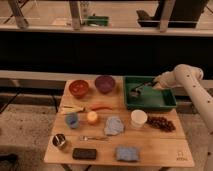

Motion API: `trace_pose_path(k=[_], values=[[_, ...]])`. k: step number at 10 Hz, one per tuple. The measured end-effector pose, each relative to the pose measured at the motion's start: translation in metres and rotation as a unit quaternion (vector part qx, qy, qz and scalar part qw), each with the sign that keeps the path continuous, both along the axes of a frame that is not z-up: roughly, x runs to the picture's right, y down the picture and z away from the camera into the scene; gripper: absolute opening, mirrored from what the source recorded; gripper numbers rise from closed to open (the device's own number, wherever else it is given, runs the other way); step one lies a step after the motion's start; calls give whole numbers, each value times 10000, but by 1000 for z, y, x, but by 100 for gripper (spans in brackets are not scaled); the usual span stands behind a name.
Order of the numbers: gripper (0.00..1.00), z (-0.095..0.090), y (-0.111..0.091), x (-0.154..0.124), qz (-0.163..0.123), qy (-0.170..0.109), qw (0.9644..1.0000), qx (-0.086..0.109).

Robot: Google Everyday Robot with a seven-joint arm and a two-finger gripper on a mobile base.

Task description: Place brush in tray

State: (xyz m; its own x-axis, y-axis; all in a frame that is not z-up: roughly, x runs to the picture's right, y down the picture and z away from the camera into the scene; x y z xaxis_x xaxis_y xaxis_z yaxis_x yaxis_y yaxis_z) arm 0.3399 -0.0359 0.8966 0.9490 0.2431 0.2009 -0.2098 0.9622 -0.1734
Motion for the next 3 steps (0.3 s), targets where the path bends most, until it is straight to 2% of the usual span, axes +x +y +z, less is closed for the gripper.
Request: trace_pose_path(k=[3], values=[[4, 2, 0, 3, -22, 156, 9999, -5]])
